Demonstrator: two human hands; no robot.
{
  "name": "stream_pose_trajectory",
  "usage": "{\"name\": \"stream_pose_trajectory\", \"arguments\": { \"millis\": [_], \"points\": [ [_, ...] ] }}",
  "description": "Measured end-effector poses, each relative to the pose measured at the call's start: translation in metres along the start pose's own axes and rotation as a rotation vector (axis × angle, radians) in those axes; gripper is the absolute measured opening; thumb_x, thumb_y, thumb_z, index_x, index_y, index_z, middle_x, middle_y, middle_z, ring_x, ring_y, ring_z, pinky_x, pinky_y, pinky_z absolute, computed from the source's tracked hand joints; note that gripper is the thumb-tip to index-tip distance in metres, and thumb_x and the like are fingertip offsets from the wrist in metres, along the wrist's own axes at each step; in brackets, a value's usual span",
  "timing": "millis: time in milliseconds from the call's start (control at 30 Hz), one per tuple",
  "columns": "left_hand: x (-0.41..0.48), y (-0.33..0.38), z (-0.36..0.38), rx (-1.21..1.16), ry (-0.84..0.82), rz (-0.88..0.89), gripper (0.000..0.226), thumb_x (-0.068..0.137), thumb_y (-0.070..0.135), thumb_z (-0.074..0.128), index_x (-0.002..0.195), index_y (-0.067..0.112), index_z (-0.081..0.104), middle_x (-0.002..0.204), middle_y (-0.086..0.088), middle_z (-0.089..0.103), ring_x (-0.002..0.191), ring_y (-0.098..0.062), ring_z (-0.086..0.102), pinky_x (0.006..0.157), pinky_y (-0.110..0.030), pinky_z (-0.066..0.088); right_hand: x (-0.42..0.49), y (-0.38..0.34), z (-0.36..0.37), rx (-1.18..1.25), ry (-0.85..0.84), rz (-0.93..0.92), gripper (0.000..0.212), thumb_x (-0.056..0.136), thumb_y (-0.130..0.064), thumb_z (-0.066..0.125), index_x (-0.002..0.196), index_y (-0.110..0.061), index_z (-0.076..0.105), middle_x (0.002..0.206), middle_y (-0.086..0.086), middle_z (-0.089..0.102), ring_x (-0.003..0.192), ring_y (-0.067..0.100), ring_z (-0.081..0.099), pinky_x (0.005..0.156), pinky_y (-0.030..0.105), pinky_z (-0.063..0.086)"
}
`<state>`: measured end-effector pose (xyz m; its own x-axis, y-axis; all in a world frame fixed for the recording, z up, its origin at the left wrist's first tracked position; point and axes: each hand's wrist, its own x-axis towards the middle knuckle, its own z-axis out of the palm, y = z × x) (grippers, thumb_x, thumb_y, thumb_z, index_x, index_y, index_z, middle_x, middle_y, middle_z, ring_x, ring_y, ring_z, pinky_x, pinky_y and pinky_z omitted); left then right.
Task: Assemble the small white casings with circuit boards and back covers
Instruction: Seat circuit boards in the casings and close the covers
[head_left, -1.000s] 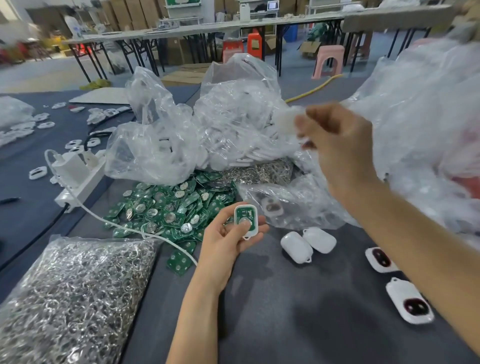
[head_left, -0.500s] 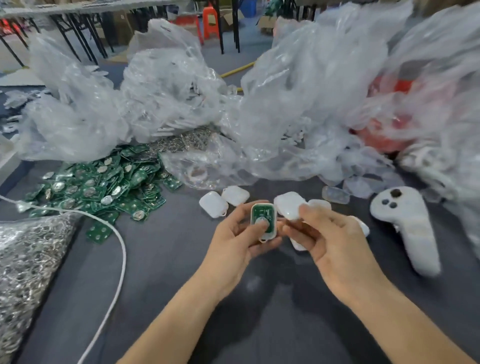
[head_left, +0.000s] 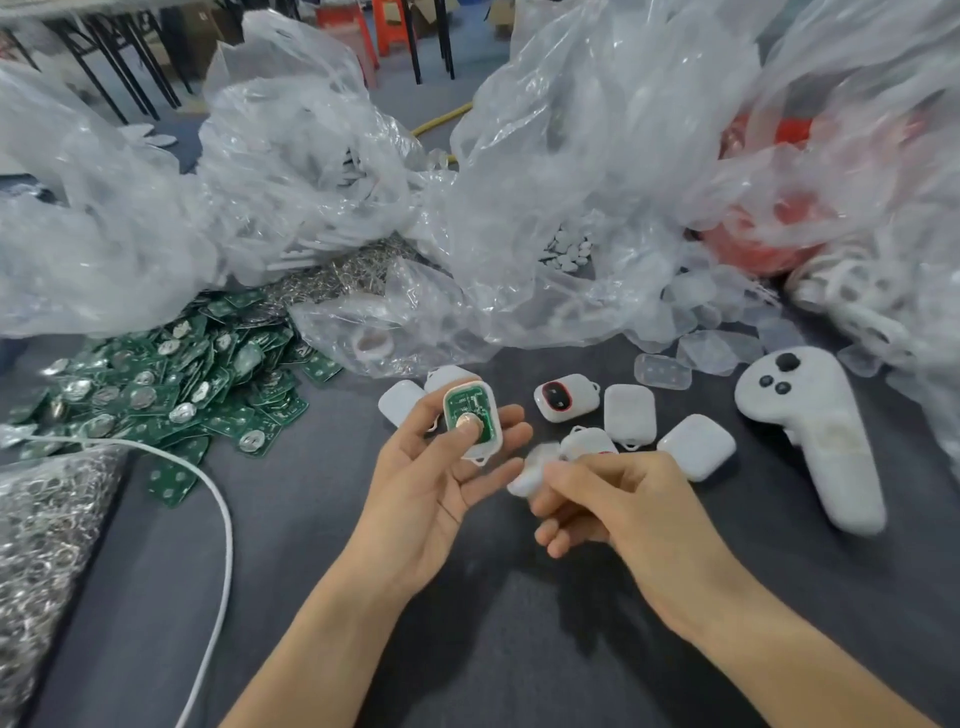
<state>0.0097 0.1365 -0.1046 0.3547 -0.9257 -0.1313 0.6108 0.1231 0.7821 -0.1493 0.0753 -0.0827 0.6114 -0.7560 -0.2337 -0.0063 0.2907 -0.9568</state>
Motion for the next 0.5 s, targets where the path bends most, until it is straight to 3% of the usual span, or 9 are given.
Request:
{"name": "stream_pose_trajectory", "arguments": {
  "millis": [100, 167, 200, 233, 333, 400, 433, 500],
  "points": [
    [0.001, 0.001, -0.001, 0.026, 0.027, 0.003, 0.032, 0.084, 0.007, 0.055, 0.116, 0.006, 0.056, 0.106, -0.02, 0.071, 0.095, -0.029, 0.071, 0.067, -0.029, 0.058, 0.002, -0.001, -0.005, -0.101, 0.081, -0.113, 0.033, 0.089, -0.014, 0.06, 0.058, -0.002, 0.065, 0.059, 0.013, 0.065, 0.05, 0.027, 0.061, 0.048, 0.026, 0.05],
    [0.003, 0.002, -0.003, 0.061, 0.065, 0.055, 0.027, 0.084, 0.008, 0.056, 0.111, 0.009, 0.059, 0.103, -0.018, 0.072, 0.094, -0.029, 0.071, 0.067, -0.028, 0.058, 0.005, 0.001, -0.009, -0.357, 0.184, -0.264, 0.019, 0.086, -0.014, 0.065, 0.067, -0.011, 0.065, 0.06, 0.005, 0.066, 0.052, 0.017, 0.061, 0.053, 0.021, 0.049],
    [0.003, 0.003, -0.005, 0.093, 0.091, 0.093, 0.025, 0.085, 0.008, 0.056, 0.109, 0.011, 0.06, 0.102, -0.017, 0.072, 0.094, -0.029, 0.071, 0.068, -0.028, 0.058, 0.006, 0.001, -0.012, -0.521, 0.205, -0.352, 0.008, 0.083, -0.014, 0.069, 0.076, -0.017, 0.067, 0.067, -0.002, 0.067, 0.06, 0.01, 0.061, 0.06, 0.017, 0.048],
    [0.004, 0.005, -0.007, 0.133, 0.117, 0.13, 0.023, 0.087, 0.006, 0.055, 0.109, 0.013, 0.059, 0.101, -0.017, 0.072, 0.094, -0.03, 0.071, 0.068, -0.028, 0.057, 0.007, 0.0, -0.013, -0.697, 0.194, -0.418, 0.011, 0.081, -0.017, 0.072, 0.088, -0.023, 0.067, 0.08, -0.009, 0.068, 0.075, 0.006, 0.061, 0.069, 0.013, 0.046],
    [0.004, 0.006, -0.011, 0.204, 0.16, 0.186, 0.026, 0.094, -0.002, 0.047, 0.111, 0.014, 0.057, 0.099, -0.016, 0.073, 0.093, -0.03, 0.071, 0.071, -0.026, 0.057, 0.012, 0.004, -0.019, -1.093, -0.107, -0.465, 0.044, 0.076, -0.037, 0.076, 0.117, -0.034, 0.062, 0.119, -0.022, 0.056, 0.127, -0.006, 0.031, 0.102, 0.008, 0.021],
    [0.004, 0.006, -0.011, 0.214, 0.16, 0.185, 0.027, 0.096, -0.003, 0.045, 0.112, 0.014, 0.057, 0.099, -0.015, 0.073, 0.094, -0.029, 0.071, 0.071, -0.026, 0.056, 0.012, 0.008, -0.021, -1.22, -0.244, -0.467, 0.054, 0.072, -0.051, 0.074, 0.122, -0.036, 0.061, 0.126, -0.026, 0.05, 0.131, -0.01, 0.014, 0.104, 0.008, 0.005],
    [0.003, 0.007, -0.011, 0.215, 0.157, 0.184, 0.027, 0.096, -0.003, 0.045, 0.112, 0.014, 0.057, 0.1, -0.015, 0.073, 0.094, -0.029, 0.071, 0.072, -0.026, 0.056, 0.012, 0.009, -0.021, -1.252, -0.255, -0.478, 0.054, 0.071, -0.052, 0.075, 0.121, -0.034, 0.063, 0.124, -0.023, 0.052, 0.13, -0.007, 0.017, 0.103, 0.011, 0.006],
    [0.003, 0.007, -0.01, 0.206, 0.145, 0.172, 0.027, 0.095, -0.003, 0.046, 0.111, 0.014, 0.059, 0.1, -0.015, 0.073, 0.094, -0.029, 0.071, 0.073, -0.026, 0.056, 0.012, 0.009, -0.019, -1.301, -0.226, -0.565, 0.044, 0.069, -0.041, 0.079, 0.109, -0.024, 0.071, 0.111, -0.012, 0.063, 0.12, 0.012, 0.045, 0.099, 0.026, 0.028]
  ]
}}
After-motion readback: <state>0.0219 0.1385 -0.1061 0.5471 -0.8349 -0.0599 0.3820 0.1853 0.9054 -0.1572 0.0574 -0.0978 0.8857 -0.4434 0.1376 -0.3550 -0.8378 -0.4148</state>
